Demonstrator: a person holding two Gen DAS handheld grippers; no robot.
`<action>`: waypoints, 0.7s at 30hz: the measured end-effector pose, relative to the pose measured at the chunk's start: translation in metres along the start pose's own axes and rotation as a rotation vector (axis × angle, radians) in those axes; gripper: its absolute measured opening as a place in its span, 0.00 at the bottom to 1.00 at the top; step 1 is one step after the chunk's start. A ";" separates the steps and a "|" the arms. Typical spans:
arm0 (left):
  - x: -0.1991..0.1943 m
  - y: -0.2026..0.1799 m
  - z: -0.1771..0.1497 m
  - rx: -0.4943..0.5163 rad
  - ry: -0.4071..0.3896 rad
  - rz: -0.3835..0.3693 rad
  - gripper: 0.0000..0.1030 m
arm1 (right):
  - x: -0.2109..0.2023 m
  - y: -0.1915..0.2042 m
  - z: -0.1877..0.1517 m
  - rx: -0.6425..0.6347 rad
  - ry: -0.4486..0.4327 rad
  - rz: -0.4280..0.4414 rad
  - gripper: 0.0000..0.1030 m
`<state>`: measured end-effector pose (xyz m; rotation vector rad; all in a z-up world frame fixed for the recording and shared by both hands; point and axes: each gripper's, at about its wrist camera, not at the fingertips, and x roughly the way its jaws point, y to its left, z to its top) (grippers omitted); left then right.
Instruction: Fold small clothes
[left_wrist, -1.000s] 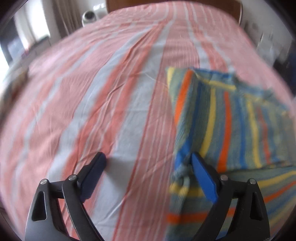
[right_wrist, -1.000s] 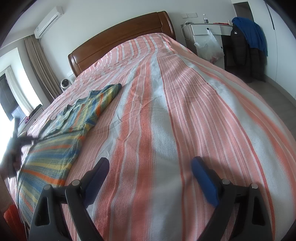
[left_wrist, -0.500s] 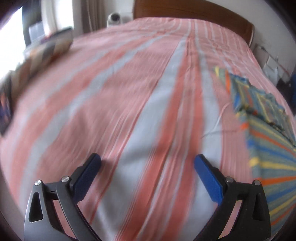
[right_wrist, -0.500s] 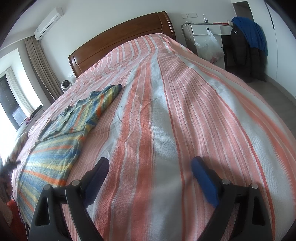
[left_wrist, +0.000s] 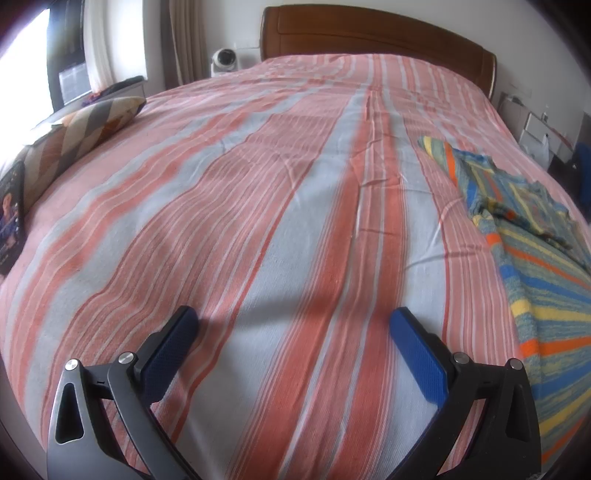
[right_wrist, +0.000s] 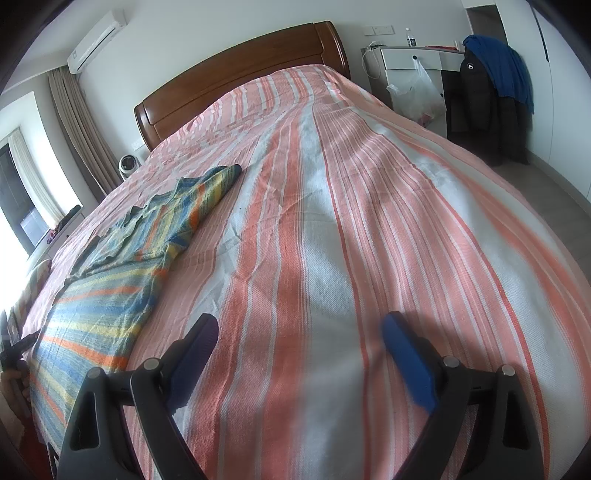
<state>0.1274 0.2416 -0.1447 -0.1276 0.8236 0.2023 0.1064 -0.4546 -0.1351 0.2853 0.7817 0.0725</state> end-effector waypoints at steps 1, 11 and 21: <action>0.000 0.000 0.001 0.000 -0.001 0.001 1.00 | 0.000 0.000 0.000 0.000 0.000 0.001 0.87; -0.006 -0.002 0.002 0.011 0.015 0.040 0.99 | -0.001 -0.002 0.000 0.008 -0.007 0.011 0.87; 0.014 -0.004 0.065 -0.027 -0.002 0.048 1.00 | 0.000 -0.002 -0.001 -0.002 -0.001 -0.003 0.87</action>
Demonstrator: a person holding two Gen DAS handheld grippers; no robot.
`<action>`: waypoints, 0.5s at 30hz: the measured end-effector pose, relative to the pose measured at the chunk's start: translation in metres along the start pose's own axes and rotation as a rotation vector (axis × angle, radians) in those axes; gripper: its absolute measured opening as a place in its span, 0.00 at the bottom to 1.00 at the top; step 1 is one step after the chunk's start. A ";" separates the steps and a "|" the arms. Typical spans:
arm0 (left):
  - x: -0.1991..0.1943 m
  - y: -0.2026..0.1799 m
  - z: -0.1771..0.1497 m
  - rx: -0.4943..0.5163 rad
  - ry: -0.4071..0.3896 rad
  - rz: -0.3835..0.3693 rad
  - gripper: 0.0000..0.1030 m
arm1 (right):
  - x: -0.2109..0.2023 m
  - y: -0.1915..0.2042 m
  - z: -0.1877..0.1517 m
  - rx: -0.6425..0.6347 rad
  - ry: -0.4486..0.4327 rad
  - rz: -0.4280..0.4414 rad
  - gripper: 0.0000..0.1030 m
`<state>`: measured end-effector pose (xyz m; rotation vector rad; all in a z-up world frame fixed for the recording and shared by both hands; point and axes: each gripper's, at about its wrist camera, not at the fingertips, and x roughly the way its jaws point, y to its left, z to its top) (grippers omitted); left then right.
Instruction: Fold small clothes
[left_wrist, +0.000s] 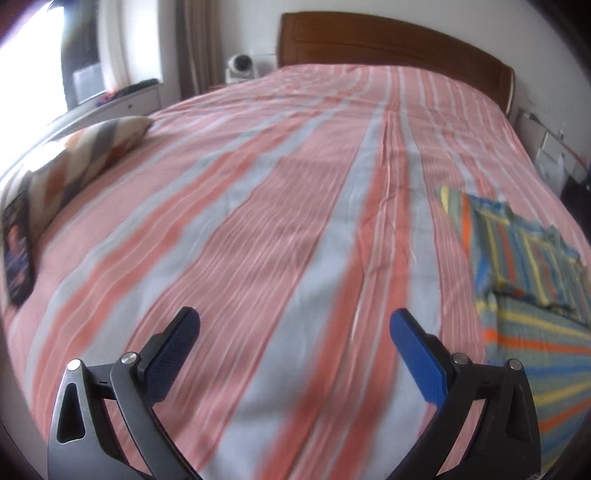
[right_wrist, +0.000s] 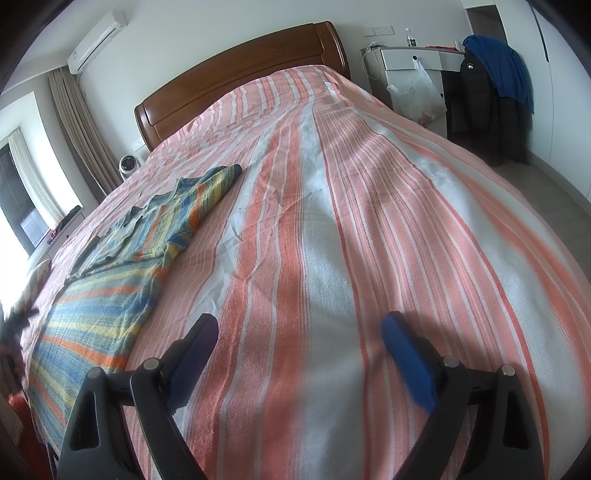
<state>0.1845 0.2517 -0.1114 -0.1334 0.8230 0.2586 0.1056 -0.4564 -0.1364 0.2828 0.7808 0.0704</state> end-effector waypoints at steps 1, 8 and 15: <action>0.019 -0.002 0.001 0.039 0.046 0.026 1.00 | 0.000 0.000 0.000 -0.001 0.001 -0.002 0.87; 0.035 0.003 -0.008 0.057 0.059 0.007 1.00 | 0.001 0.001 0.000 -0.002 0.001 -0.003 0.87; 0.033 0.004 -0.008 0.058 0.059 0.008 1.00 | 0.001 0.002 0.001 -0.001 0.001 -0.002 0.87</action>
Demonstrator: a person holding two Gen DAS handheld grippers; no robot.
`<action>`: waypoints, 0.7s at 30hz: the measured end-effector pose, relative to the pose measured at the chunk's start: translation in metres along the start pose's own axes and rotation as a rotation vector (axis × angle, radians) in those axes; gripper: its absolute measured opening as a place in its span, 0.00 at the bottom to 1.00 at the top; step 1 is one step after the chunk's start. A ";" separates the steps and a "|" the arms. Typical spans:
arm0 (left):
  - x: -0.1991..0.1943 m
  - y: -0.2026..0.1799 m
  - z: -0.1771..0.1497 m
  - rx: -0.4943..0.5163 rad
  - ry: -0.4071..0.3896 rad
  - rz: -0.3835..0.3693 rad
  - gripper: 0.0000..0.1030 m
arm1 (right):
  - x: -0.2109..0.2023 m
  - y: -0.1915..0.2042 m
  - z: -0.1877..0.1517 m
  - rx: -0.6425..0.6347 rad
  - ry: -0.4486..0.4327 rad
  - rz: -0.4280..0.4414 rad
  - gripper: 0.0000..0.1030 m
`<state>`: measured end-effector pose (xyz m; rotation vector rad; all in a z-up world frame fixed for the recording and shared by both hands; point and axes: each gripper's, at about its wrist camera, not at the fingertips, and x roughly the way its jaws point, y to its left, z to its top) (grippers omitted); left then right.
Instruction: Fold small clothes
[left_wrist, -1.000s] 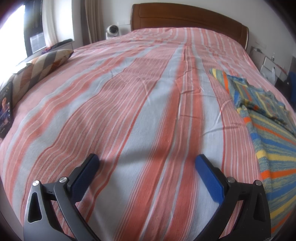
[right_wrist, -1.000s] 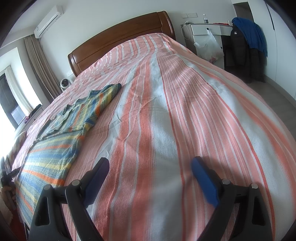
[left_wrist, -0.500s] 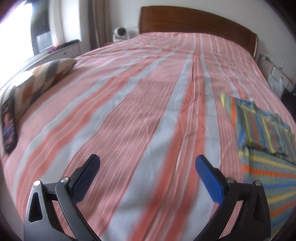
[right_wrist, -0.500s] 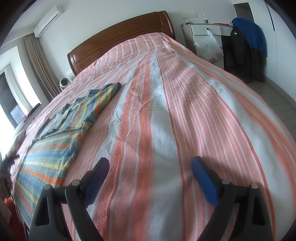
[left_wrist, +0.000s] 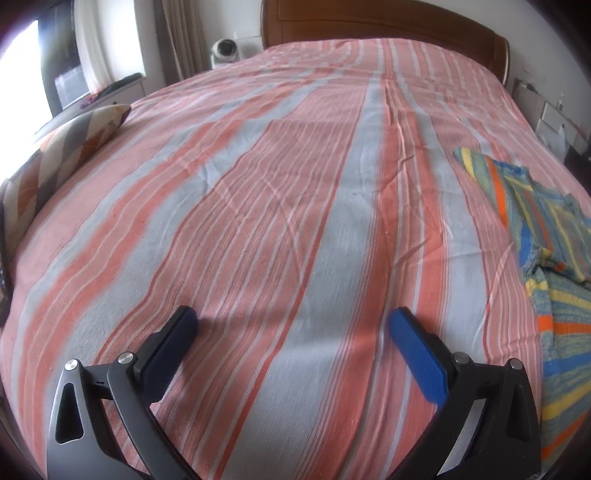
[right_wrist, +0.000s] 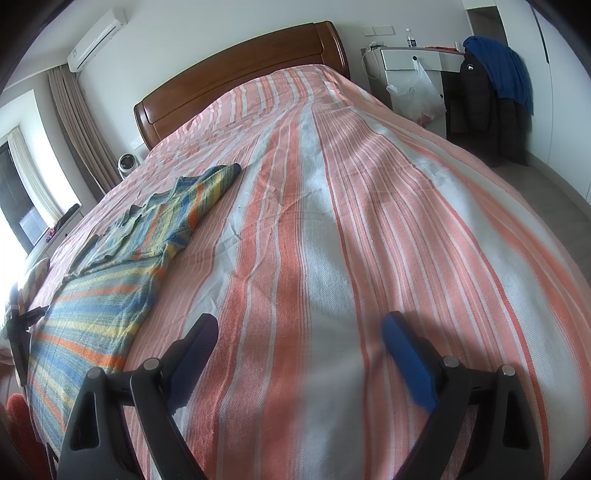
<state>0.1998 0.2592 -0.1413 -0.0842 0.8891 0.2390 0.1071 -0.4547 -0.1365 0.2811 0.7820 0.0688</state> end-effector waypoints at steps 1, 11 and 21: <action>0.000 0.000 0.000 0.000 0.000 0.000 1.00 | 0.000 0.000 0.000 0.000 0.000 -0.001 0.87; 0.000 0.000 0.000 0.000 0.000 0.000 1.00 | 0.001 0.001 0.000 -0.005 0.004 -0.008 0.88; 0.000 0.000 0.000 0.000 0.000 0.000 1.00 | 0.001 0.002 0.000 -0.010 0.009 -0.015 0.88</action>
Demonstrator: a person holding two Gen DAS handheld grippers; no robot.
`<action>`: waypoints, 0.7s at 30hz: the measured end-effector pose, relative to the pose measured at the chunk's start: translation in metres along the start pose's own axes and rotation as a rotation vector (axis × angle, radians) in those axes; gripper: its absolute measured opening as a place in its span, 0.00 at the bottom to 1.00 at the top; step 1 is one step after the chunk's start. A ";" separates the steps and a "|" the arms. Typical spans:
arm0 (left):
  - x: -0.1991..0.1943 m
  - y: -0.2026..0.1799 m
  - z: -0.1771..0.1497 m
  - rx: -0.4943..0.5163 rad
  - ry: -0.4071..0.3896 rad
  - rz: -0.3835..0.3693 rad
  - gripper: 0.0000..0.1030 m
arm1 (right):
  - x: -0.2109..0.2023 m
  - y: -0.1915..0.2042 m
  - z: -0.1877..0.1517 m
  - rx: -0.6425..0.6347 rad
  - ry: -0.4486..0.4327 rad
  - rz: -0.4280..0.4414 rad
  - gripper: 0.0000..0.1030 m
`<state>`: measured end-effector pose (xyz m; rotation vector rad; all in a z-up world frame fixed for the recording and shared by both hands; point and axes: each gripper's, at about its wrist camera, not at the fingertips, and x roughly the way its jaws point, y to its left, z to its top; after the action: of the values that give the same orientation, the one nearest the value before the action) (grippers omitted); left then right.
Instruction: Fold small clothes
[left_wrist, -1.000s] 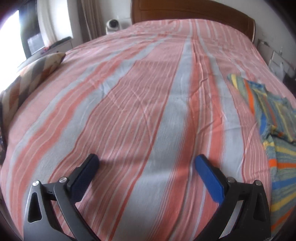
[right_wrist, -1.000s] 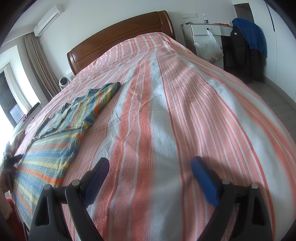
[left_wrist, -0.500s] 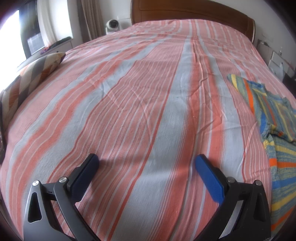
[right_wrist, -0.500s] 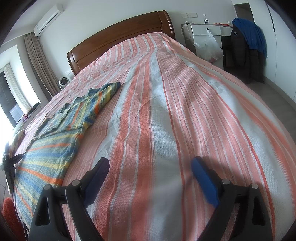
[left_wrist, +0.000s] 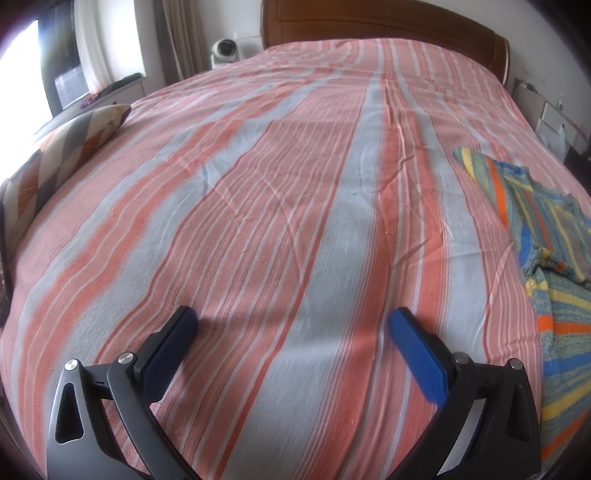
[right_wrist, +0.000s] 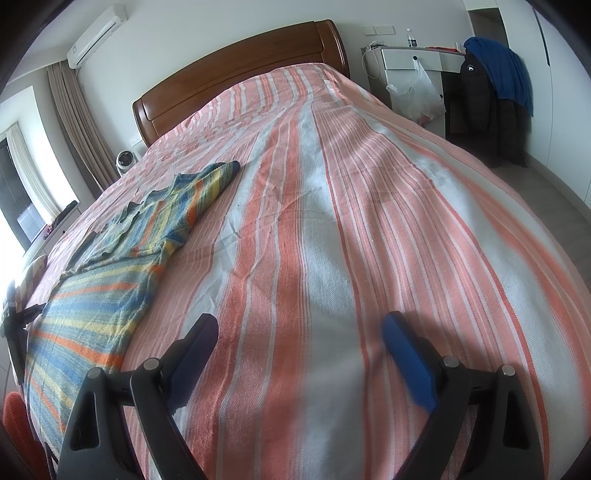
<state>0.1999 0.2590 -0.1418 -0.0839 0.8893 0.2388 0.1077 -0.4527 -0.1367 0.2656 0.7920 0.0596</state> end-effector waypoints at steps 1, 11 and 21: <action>0.000 0.000 0.000 0.000 0.000 0.000 1.00 | 0.000 0.000 0.000 -0.001 0.000 -0.001 0.88; -0.001 0.001 0.000 0.000 0.000 0.000 1.00 | -0.001 0.000 0.000 -0.002 0.000 -0.001 0.88; 0.000 0.000 0.000 0.000 0.000 0.000 1.00 | -0.001 0.000 0.000 0.000 0.000 0.001 0.88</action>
<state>0.2001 0.2587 -0.1423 -0.0838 0.8893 0.2386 0.1073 -0.4533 -0.1359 0.2660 0.7916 0.0605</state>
